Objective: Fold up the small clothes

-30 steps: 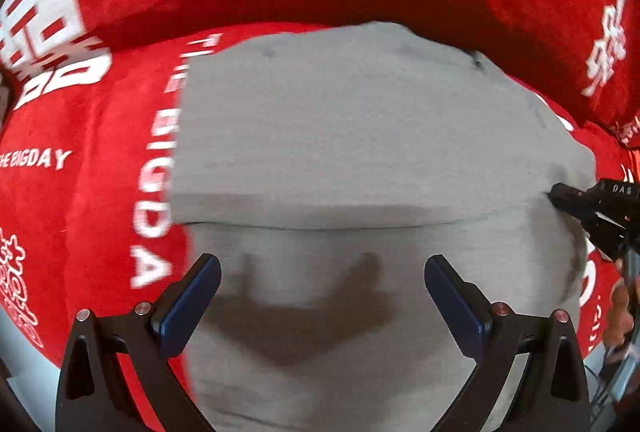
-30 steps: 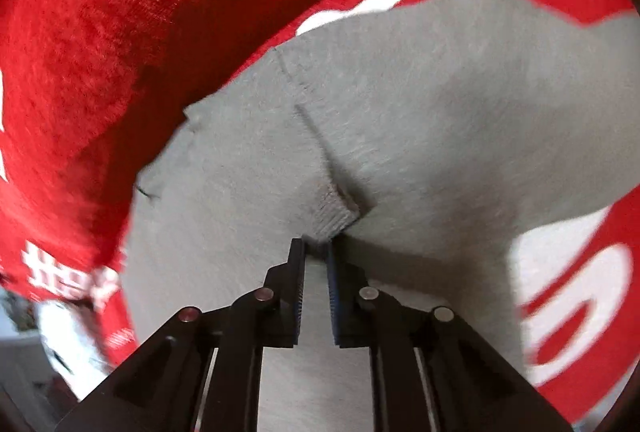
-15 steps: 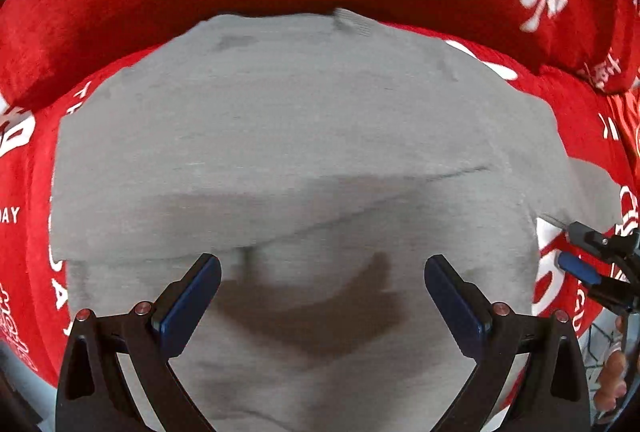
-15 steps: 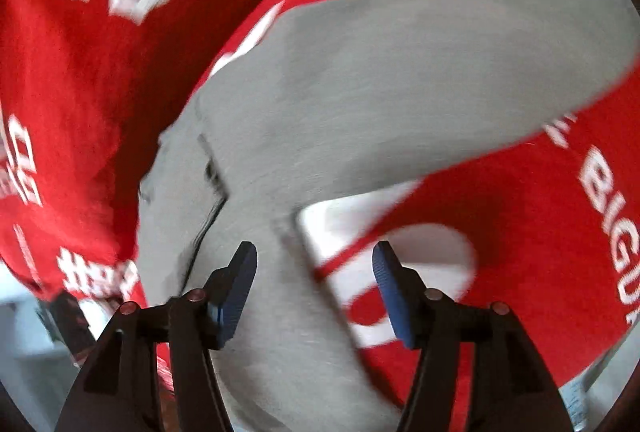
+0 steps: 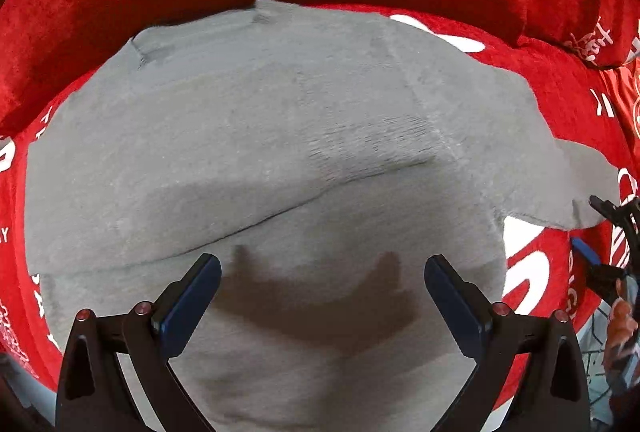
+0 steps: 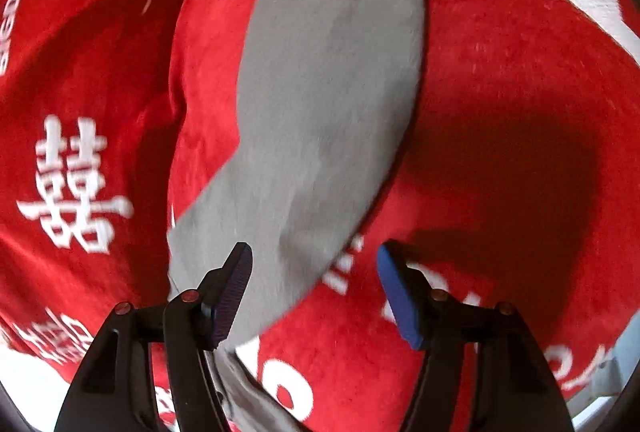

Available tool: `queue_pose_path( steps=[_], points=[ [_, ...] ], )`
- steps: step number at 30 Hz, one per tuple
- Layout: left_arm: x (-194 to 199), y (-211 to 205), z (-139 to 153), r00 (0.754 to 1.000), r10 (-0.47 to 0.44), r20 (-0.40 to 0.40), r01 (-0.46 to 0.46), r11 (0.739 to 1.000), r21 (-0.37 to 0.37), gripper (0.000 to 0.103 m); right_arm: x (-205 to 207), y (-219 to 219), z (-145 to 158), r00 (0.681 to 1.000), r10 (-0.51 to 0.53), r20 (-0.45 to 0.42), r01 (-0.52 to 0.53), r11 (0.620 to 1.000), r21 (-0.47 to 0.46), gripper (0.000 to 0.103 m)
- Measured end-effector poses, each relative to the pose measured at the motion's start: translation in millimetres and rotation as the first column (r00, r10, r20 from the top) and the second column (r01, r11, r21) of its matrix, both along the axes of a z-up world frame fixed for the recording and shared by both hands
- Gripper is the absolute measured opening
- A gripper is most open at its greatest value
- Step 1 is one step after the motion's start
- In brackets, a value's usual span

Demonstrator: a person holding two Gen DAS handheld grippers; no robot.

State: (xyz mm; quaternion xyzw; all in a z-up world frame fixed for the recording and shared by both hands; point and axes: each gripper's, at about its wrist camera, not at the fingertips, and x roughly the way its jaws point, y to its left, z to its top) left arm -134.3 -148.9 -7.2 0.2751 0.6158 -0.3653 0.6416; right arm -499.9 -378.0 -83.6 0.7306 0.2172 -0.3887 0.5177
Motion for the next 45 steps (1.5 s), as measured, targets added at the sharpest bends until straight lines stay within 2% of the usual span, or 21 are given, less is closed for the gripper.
queue_pose_path(
  steps=[7, 13, 14, 15, 17, 20, 23, 27, 30, 32, 34, 36, 38, 39, 41, 43, 44, 45],
  points=[
    [-6.8, -14.5, -2.6, 1.000, -0.001, 0.003, 0.001, 1.000, -0.002, 0.102, 1.1, -29.0, 8.6, 0.997, -0.014, 0.070, 0.019, 0.997, -0.068, 0.072],
    [-1.2, -11.5, -0.3, 0.999, 0.030, 0.011, -0.030, 1.000, -0.009, 0.102, 7.2, -43.2, 13.2, 0.995, -0.045, 0.090, 0.051, 0.997, -0.064, 0.072],
    [0.4, -9.6, 0.6, 0.999, 0.035, 0.010, -0.035, 0.999, -0.007, 0.102, 9.0, -43.5, 13.6, 0.995, -0.046, 0.092, 0.051, 0.997, -0.058, 0.068],
    [2.5, -7.8, 1.0, 0.999, 0.043, 0.008, -0.043, 0.999, -0.006, 0.102, 10.9, -43.6, 13.9, 0.995, -0.042, 0.094, 0.048, 0.997, -0.054, 0.045],
    [6.7, -4.5, 2.1, 0.999, 0.052, 0.008, -0.052, 0.999, -0.007, 0.102, 17.2, -43.6, 15.0, 0.995, -0.024, 0.093, 0.028, 0.999, -0.043, 0.006],
    [16.7, 6.0, 7.2, 0.997, 0.069, 0.019, -0.069, 0.998, -0.012, 0.102, 32.6, -44.2, 29.2, 0.998, 0.004, 0.070, 0.002, 0.996, -0.086, 0.006],
    [26.3, 13.7, 10.6, 0.996, 0.089, 0.030, -0.089, 0.996, -0.022, 0.102, 65.0, -47.0, 55.6, 0.993, 0.110, 0.048, -0.101, 0.980, -0.170, 0.006],
    [45.6, 32.2, 13.5, 0.991, 0.129, 0.041, -0.128, 0.991, -0.027, 0.102, 128.4, -44.0, 95.5, 0.959, 0.281, 0.034, -0.259, 0.919, -0.296, 0.006],
    [63.3, 49.5, 15.0, 0.984, 0.170, 0.052, -0.169, 0.985, -0.034, 0.102, 192.1, -29.5, 121.6, 0.901, 0.433, 0.024, -0.391, 0.835, -0.386, 0.006],
    [73.1, 60.5, 16.3, 0.979, 0.193, 0.060, -0.191, 0.981, -0.038, 0.102, 238.2, -11.4, 134.5, 0.845, 0.534, -0.005, -0.483, 0.759, -0.437, 0.006],
    [85.9, 75.6, 16.3, 0.972, 0.225, 0.066, -0.223, 0.974, -0.038, 0.102, 283.9, 14.1, 141.3, 0.776, 0.628, -0.057, -0.573, 0.666, -0.478, 0.006],
    [96.6, 90.5, 16.3, 0.965, 0.250, 0.075, -0.248, 0.968, -0.039, 0.102, 331.0, 49.2, 138.1, 0.688, 0.718, -0.110, -0.666, 0.563, -0.489, 0.006],
    [106.7, 106.2, 14.5, 0.956, 0.278, 0.090, -0.276, 0.960, -0.038, 0.102, 363.9, 78.5, 125.7, 0.618, 0.777, -0.123, -0.723, 0.499, -0.477, 0.006],
    [112.5, 114.7, 12.9, 0.951, 0.294, 0.093, -0.292, 0.956, -0.036, 0.102, 383.2, 97.5, 113.5, 0.571, 0.809, -0.135, -0.762, 0.462, -0.454, 0.006],
    [122.8, 129.3, 8.4, 0.941, 0.324, 0.094, -0.323, 0.946, -0.028, 0.102, 408.0, 127.0, 86.9, 0.503, 0.852, -0.147, -0.820, 0.416, -0.392, 0.006],
    [132.1, 143.1, 3.6, 0.932, 0.350, 0.092, -0.350, 0.936, -0.018, 0.102, 424.1, 144.3, 59.3, 0.448, 0.877, -0.176, -0.870, 0.381, -0.314, 0.007],
    [135.4, 148.2, 2.0, 0.929, 0.358, 0.090, -0.358, 0.934, -0.017, 0.102, 428.3, 150.0, 46.0, 0.433, 0.878, -0.206, -0.887, 0.375, -0.269, 0.008],
    [137.9, 152.3, 1.6, 0.928, 0.361, 0.089, -0.361, 0.932, -0.018, 0.102, 426.9, 151.5, 36.0, 0.438, 0.874, -0.213, -0.891, 0.388, -0.237, 0.009]
  ],
)
